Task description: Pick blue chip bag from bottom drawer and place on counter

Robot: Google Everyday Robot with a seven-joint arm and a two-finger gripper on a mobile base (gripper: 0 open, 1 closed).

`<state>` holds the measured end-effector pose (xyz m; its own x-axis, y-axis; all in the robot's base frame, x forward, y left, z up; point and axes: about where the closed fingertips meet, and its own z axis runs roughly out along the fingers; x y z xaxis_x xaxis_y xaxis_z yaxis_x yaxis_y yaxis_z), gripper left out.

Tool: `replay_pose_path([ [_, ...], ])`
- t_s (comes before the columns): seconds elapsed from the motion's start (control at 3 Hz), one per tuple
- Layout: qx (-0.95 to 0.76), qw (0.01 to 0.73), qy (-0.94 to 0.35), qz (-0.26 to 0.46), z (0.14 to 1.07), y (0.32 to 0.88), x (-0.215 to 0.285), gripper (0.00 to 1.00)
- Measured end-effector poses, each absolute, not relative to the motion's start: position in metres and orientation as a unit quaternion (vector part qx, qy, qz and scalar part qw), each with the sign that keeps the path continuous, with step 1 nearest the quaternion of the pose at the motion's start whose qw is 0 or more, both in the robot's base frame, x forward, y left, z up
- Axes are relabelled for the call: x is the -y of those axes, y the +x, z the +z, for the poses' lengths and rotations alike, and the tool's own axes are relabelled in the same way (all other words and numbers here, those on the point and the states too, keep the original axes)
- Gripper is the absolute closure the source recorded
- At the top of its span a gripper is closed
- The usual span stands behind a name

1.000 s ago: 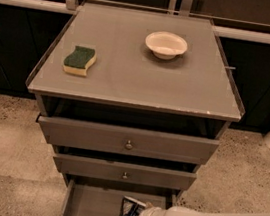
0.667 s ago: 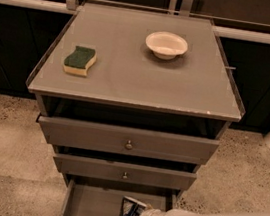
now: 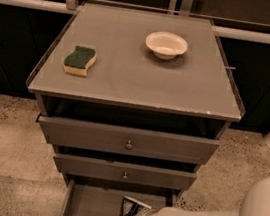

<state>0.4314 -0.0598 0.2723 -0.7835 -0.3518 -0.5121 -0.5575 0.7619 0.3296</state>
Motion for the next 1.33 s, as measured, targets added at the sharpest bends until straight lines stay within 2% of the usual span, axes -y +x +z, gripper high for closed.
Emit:
replay_pose_path([
  [1.33,-0.94,0.213,-0.189,0.185,0.222,0.47,0.082,0.0],
])
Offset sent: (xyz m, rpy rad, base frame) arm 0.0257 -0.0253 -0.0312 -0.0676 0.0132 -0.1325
